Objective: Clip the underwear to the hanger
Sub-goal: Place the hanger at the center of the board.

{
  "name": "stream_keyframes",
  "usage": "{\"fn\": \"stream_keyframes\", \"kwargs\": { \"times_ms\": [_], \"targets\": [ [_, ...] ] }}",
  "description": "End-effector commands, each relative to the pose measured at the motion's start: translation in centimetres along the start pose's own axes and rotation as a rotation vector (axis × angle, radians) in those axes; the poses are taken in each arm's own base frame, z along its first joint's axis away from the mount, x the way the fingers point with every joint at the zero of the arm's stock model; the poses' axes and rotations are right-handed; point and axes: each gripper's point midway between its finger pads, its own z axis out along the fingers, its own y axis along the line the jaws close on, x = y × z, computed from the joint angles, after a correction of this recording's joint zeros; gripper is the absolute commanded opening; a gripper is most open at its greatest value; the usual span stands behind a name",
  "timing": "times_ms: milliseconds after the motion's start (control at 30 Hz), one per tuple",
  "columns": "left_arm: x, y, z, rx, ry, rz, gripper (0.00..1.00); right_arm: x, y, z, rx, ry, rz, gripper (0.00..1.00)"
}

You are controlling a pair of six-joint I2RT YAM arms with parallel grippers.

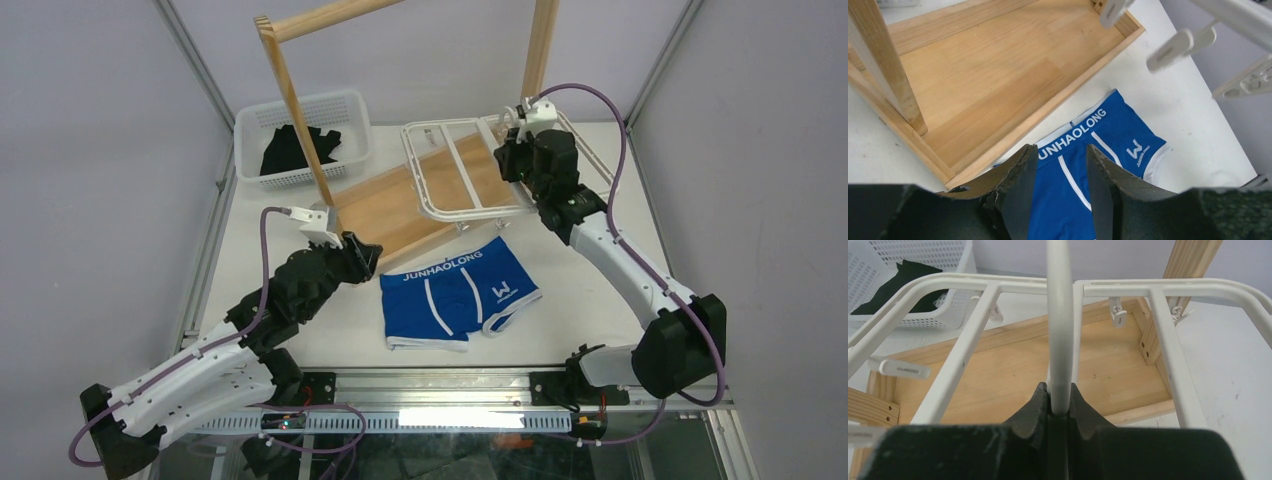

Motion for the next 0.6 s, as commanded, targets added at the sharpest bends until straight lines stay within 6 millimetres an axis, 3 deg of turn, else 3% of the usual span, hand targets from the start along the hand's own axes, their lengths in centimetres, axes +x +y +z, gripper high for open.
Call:
{"fn": "stream_keyframes", "kwargs": {
  "times_ms": [0, 233, 567],
  "targets": [
    [-1.0, -1.1, 0.4, 0.078, -0.080, -0.004, 0.42, -7.9, 2.0, -1.6, -0.164, -0.250, 0.008, 0.00],
    [-1.4, -3.7, 0.3, 0.243, -0.141, 0.005, 0.46, -7.6, 3.5, -3.1, -0.332, -0.237, -0.021, 0.00],
    [-3.3, -6.2, -1.9, 0.408, -0.213, 0.038, 0.57, -8.1, 5.2, -5.5, -0.473, -0.248, -0.055, 0.00]
  ]
}}
